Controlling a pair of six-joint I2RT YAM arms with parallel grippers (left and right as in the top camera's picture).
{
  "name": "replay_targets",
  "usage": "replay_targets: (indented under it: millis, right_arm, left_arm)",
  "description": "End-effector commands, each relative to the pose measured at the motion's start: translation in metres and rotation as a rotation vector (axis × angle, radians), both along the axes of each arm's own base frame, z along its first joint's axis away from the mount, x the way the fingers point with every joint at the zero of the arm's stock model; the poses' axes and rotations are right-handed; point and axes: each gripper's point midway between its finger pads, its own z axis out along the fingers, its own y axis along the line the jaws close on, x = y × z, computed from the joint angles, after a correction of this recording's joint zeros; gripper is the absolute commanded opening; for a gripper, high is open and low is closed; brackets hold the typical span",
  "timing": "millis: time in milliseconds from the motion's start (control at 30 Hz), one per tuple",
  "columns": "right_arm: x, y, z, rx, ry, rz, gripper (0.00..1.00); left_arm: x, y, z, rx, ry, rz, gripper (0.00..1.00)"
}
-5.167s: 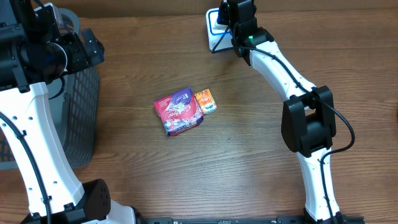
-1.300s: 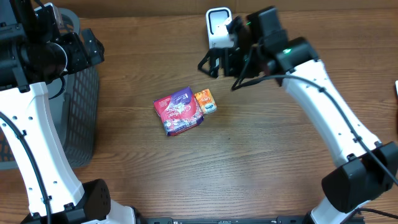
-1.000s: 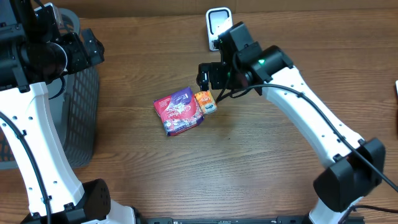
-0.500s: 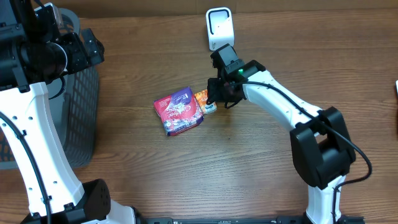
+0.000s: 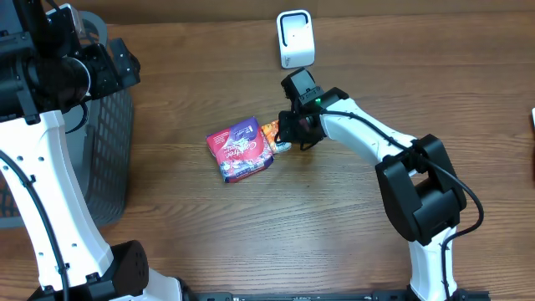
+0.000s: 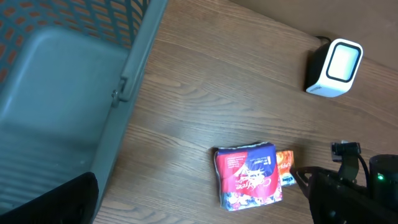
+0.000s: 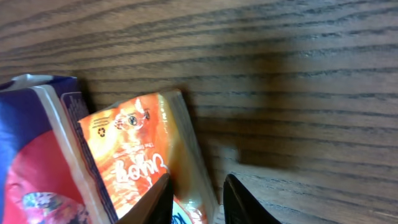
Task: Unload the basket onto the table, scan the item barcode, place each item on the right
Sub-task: 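Reach the right gripper to the small orange box and grasp it, then pull the orange box right and regrasp it upright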
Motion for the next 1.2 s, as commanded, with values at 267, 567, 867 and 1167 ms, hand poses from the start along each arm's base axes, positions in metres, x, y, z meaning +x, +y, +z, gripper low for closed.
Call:
replay_targets:
  millis: [267,567,867,1167]
  right_arm:
    - [-0.003,-0.001,-0.007,-0.026,0.007,-0.002,0.36]
    - [-0.006,0.003,-0.008,-0.009,0.015,0.008,0.31]
    - [-0.002,-0.041,-0.015,-0.140,0.036,-0.073,0.04]
    - [0.008,-0.113,-0.020,-0.178,0.132,-0.207,0.04]
  left_arm:
    - [0.000,0.000,0.006,0.013,-0.019,-0.001,1.00]
    - [0.000,0.000,0.006,0.013,-0.019,-0.001,1.00]
    - [0.000,0.000,0.006,0.013,-0.019,-0.001,1.00]
    - [0.000,0.000,0.006,0.013,-0.019,-0.001,1.00]
